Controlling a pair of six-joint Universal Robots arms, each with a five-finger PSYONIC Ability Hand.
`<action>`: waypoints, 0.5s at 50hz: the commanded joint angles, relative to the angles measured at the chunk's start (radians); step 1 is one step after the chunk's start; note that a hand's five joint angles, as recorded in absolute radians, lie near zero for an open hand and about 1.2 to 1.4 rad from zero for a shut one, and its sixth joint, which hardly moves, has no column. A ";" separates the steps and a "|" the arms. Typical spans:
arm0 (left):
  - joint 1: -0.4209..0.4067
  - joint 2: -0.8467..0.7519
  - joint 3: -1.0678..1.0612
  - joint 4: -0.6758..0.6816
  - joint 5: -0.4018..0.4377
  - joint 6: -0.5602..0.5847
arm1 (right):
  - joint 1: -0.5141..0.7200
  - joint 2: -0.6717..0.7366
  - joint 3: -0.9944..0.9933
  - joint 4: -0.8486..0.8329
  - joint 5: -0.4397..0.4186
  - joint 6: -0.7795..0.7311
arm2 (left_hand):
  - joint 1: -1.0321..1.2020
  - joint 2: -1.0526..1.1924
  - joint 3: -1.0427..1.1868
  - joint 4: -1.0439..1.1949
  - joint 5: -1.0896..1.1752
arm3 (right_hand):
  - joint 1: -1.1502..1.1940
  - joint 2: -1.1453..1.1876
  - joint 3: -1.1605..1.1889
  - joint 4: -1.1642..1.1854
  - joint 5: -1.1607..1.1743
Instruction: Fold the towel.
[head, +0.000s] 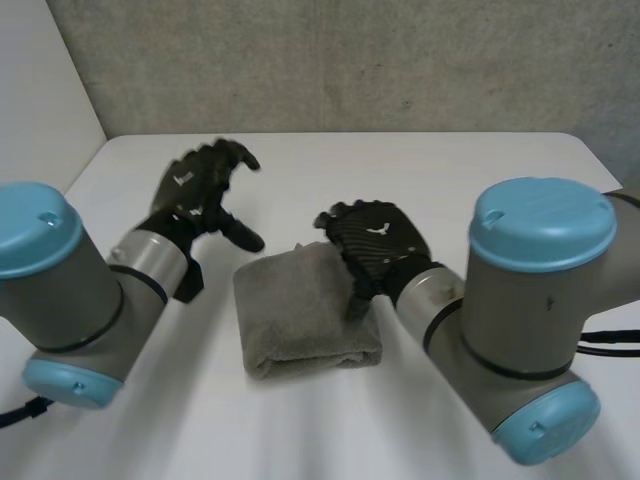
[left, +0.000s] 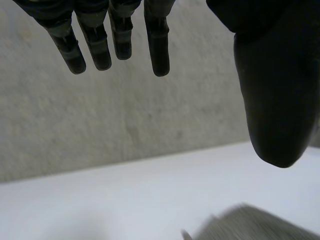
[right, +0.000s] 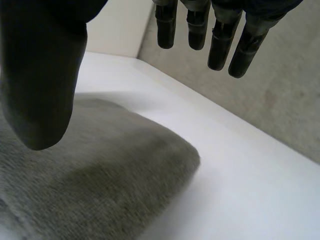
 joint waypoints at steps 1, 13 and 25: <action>-0.055 -0.059 -0.027 -0.129 -0.009 0.009 | -0.056 0.062 0.031 -0.002 -0.047 0.053 | -0.065 -0.058 -0.072 -0.071 -0.043 | -0.063 -0.082 -0.073 -0.084 -0.059; -0.064 -0.154 -0.062 -0.223 -0.014 0.015 | -0.079 0.206 -0.012 -0.002 -0.061 0.043 | -0.065 -0.058 -0.072 -0.071 -0.043 | -0.063 -0.082 -0.073 -0.084 -0.059; -0.072 -0.062 0.025 -0.260 -0.044 0.051 | -0.088 -0.006 -0.015 0.034 -0.048 0.055 | -0.068 -0.061 -0.075 -0.074 -0.046 | -0.063 -0.082 -0.073 -0.084 -0.059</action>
